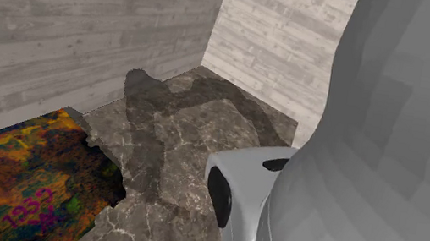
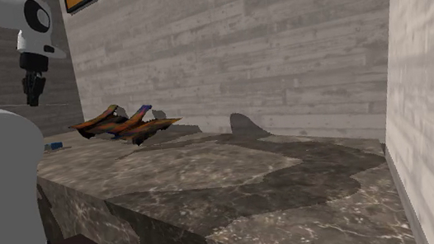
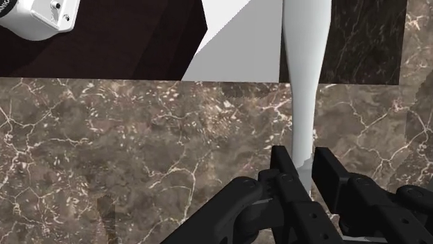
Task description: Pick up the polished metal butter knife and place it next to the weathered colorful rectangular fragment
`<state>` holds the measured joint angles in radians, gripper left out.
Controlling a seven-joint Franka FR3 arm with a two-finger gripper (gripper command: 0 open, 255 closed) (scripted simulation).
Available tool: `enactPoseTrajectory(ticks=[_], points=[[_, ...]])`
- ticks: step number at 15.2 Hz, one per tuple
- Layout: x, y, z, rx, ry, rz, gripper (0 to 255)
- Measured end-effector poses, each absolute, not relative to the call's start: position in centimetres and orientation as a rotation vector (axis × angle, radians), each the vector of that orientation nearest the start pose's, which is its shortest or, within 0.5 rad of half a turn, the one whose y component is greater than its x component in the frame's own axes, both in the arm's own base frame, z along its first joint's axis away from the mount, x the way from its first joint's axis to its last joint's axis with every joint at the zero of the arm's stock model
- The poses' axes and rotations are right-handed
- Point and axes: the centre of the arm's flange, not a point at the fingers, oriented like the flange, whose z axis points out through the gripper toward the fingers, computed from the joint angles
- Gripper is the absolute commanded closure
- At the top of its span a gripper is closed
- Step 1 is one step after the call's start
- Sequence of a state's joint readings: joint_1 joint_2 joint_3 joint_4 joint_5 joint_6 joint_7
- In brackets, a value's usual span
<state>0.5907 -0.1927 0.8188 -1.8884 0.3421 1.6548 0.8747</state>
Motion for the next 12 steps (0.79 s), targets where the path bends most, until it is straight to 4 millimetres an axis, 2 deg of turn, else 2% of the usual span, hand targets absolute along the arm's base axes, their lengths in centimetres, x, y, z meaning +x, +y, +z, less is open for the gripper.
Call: enactPoseTrajectory(ticks=[12], points=[[2.3,51.5,48.9,-3.039,-0.731,0.347,255]])
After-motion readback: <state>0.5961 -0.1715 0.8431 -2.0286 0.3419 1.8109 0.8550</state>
